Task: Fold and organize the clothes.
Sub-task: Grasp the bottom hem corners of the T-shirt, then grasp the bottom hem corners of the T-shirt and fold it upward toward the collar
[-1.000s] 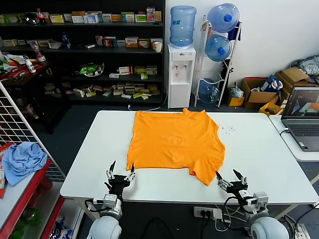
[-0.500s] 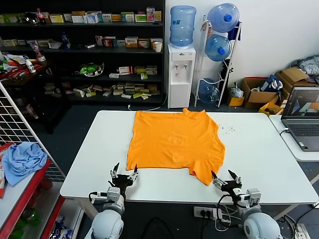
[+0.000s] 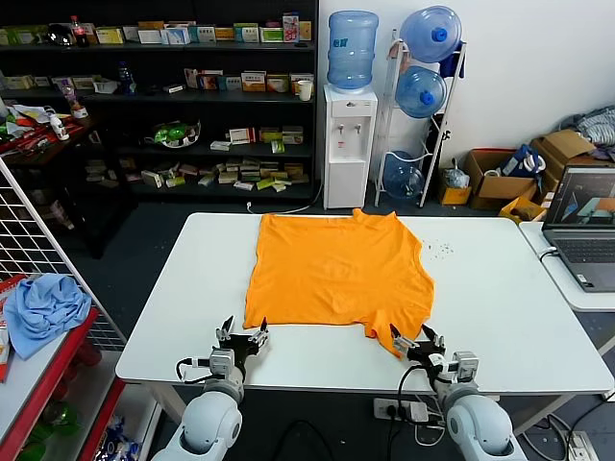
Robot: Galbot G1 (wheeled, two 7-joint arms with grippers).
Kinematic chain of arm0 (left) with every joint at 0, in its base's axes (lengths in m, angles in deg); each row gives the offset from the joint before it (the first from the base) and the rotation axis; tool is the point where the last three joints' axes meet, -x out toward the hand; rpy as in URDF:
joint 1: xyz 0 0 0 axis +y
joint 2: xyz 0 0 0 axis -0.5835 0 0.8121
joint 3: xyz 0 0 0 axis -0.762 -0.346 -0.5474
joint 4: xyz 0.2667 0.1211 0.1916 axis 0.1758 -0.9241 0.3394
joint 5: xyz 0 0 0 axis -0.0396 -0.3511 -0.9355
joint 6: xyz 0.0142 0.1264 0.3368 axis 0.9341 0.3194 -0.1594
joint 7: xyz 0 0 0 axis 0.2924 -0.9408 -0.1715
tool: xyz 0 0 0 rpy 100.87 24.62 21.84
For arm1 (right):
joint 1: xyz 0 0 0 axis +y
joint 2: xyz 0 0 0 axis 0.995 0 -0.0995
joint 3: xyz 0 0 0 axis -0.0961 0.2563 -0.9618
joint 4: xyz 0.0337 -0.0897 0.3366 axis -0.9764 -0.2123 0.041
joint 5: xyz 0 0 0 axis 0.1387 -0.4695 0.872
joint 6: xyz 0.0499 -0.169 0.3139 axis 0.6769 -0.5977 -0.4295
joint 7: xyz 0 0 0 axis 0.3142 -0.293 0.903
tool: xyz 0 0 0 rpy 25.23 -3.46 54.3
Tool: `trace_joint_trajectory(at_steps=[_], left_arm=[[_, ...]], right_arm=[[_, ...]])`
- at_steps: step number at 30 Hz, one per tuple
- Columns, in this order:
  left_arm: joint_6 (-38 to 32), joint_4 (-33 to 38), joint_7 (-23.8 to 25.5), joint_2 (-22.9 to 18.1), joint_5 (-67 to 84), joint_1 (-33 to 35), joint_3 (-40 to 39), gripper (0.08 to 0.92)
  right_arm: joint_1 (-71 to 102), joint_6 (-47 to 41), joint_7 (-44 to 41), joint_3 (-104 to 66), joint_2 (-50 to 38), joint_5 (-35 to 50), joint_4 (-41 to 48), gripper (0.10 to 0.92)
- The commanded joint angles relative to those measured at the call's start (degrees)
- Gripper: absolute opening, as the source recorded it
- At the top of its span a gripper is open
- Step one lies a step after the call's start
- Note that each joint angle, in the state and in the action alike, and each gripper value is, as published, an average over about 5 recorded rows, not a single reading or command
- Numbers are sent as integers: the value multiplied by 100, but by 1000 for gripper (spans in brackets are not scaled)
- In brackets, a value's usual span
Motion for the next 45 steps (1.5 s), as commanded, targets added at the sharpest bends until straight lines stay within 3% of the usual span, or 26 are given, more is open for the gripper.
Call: trace_joint_trajectory(at_steps=[1,16,20,26,45], left_arm=[[156,-62,-43,14,217,-78,-39,750],[73,6,1,-27,210,29,-67,317],[0,135,-1,8,181,130,-62,204],[-63,474,2,164,171,380,-33,93],[-647,2053,7,876,-541,2231,157,93]], right_arm=[[-137,-60,22,69,53,18,107,648],[73,-188,140,-13,21,-120,-241,215],[220,-165,132,-81,-26,-359,-402,133],[671,-119,205,-244,-136,-663,-884,124],[2736,63,527,-692,-530,-1844,-2822,124]])
